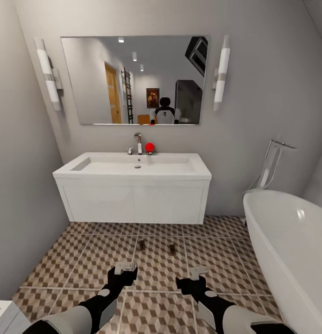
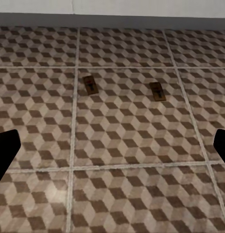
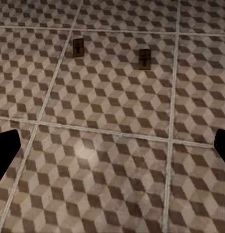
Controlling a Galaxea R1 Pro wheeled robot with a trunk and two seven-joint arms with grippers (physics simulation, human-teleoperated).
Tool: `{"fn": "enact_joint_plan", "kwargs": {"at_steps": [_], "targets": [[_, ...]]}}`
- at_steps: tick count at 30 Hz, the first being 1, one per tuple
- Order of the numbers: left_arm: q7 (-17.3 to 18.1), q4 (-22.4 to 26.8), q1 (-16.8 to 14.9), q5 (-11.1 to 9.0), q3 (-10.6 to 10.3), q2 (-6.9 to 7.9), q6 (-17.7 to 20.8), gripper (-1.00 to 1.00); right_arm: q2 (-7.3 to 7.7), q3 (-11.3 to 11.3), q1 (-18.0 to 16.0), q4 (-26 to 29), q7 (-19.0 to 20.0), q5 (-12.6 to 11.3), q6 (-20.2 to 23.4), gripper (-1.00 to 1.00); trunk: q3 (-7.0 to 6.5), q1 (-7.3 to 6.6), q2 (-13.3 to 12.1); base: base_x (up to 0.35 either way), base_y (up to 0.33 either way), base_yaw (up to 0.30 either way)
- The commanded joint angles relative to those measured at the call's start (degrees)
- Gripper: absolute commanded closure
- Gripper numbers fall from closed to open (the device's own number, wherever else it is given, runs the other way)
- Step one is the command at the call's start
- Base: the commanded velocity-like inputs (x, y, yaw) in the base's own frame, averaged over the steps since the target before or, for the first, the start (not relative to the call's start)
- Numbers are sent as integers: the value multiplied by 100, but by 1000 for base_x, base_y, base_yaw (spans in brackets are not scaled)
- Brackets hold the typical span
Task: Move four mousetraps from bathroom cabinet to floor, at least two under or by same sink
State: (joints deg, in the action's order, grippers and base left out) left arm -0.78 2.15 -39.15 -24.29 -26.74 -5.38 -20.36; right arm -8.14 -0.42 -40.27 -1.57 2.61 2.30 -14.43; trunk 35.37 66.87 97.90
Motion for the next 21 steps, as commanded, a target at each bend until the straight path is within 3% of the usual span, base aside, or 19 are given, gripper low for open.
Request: {"fn": "enact_joint_plan", "kwargs": {"at_steps": [1, 10, 15, 21], "targets": [[-7, -12, -5, -48, -47, -1, -21, -100, 8, -1, -8, -19, 2, 23, -28, -100, -13, -23, -39, 0, 0, 0], [-1, -93, -5, -84, -44, 35, 4, -100, 250, -2, 70, -26, 12, 24, -1, -100, -174, -221, -400, 0, 0, 0], [28, -168, 26, -90, -43, 143, 33, -100, 476, -2, 253, -27, 38, 25, 89, -100, -264, -331, -600, 0, 0, 0], [56, -194, 123, -92, -40, 300, 56, -100, 642, -2, 436, -28, 37, 16, 378, -100, -372, -462, -841, 0, 0, 0]]}}
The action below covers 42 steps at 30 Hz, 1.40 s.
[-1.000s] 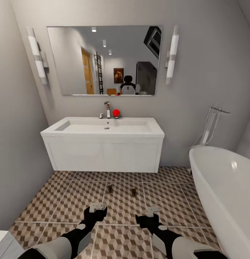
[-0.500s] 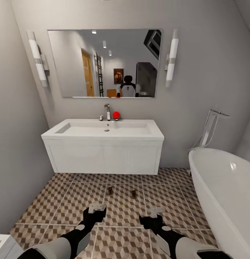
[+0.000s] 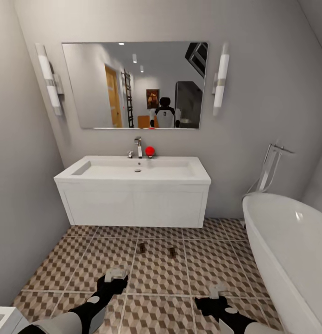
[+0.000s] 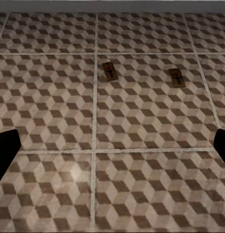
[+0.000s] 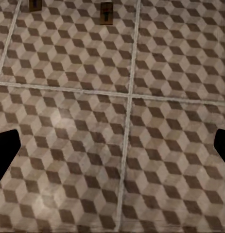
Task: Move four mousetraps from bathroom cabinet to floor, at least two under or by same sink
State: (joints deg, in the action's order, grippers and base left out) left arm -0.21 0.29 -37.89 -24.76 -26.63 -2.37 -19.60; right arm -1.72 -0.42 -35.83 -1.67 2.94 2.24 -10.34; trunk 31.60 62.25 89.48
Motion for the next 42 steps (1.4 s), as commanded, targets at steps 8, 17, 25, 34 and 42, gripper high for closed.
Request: {"fn": "enact_joint_plan", "kwargs": {"at_steps": [8, 17, 25, 34, 42], "targets": [[89, -19, 722, -170, -45, 309, 298, -100, 101, -2, 997, -18, -54, 14, 239, -100, -139, -177, -319, 0, 0, 0], [120, -20, 999, -484, -44, 344, 844, -100, 98, -2, 1495, -18, -70, 10, 255, -100, -300, -374, -680, 0, 0, 0], [119, -20, 1200, -623, -44, 350, 1134, -100, 94, -2, 1759, -18, -73, 7, 271, -100, -444, -550, -1001, 0, 0, 0], [118, -20, 1415, -655, -44, 344, 1207, -100, 93, -2, 1912, -18, -85, 13, 291, -100, -606, -748, -1362, 0, 0, 0], [117, -20, 1522, -661, -44, 341, 1238, -100, 93, -2, 2012, -18, -135, 13, 295, -100, -749, -924, -1683, 0, 0, 0]]}}
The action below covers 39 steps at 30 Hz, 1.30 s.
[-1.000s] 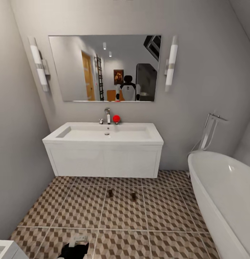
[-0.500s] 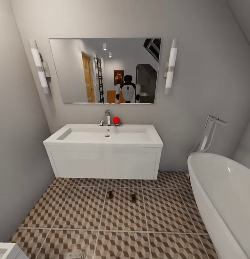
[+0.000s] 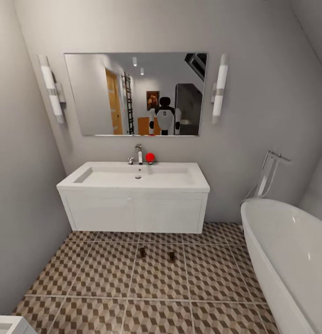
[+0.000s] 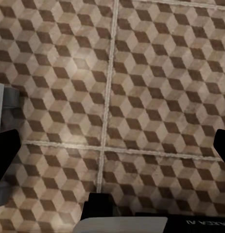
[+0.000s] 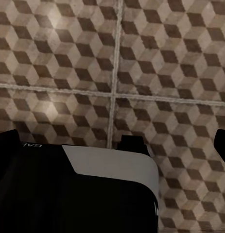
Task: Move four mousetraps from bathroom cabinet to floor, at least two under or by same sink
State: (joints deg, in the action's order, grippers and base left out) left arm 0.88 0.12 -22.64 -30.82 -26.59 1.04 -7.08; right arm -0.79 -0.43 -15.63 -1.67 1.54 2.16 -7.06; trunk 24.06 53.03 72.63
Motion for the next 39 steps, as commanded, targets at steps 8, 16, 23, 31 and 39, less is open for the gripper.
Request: {"fn": "enact_joint_plan", "kwargs": {"at_steps": [8, 16, 23, 31, 39], "targets": [[20, -3, 24, -54, -55, -10, 15, -100, 4, -1, 59, -21, -13, 22, -28, -100, -138, -177, -319, 0, 0, 0], [97, -3, 104, -49, -57, -20, 220, -100, 0, -1, 74, -25, -11, 22, -25, -100, -282, -352, -640, 0, 0, 0], [299, -3, 225, -47, -57, -24, 339, -100, -34, -1, 77, -26, -3, 22, -24, -100, -408, -506, -921, 0, 0, 0], [405, -3, 368, -43, -57, -26, 366, -100, -42, -1, 78, -26, 24, 22, 21, -100, -551, -682, -1241, 0, 0, 0], [437, -3, 446, -34, -57, -32, 365, -100, -41, -1, 78, -26, 50, 22, 175, -100, -677, -836, -1522, 0, 0, 0]]}}
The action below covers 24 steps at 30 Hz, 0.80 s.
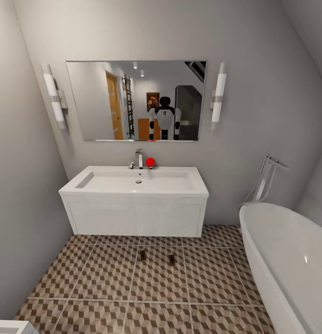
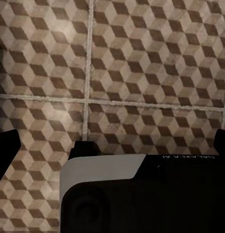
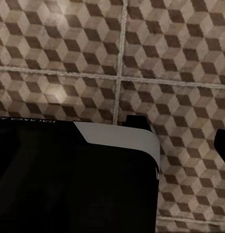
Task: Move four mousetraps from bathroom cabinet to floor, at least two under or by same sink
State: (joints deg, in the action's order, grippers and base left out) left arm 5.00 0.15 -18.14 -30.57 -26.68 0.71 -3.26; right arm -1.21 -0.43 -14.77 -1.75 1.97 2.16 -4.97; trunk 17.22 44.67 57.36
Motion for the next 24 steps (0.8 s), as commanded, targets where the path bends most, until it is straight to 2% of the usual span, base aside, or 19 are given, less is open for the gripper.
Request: {"fn": "enact_joint_plan", "kwargs": {"at_steps": [1, 19, 24], "targets": [[30, -6, 3, -59, -48, 0, -20, -100, 3, -1, -8, -19, 8, 21, -12, -100, 7, 0, 5, 0, 0, 0], [20, -3, 36, -68, -42, -22, -19, -100, 22, -1, -8, -19, 17, 21, 90, -100, 7, 0, 5, 0, 0, 0], [4, -5, 179, -70, -40, -31, -19, -100, 14, -1, 78, -19, 24, 25, 71, -100, 7, 0, 5, 0, 0, 0]]}}
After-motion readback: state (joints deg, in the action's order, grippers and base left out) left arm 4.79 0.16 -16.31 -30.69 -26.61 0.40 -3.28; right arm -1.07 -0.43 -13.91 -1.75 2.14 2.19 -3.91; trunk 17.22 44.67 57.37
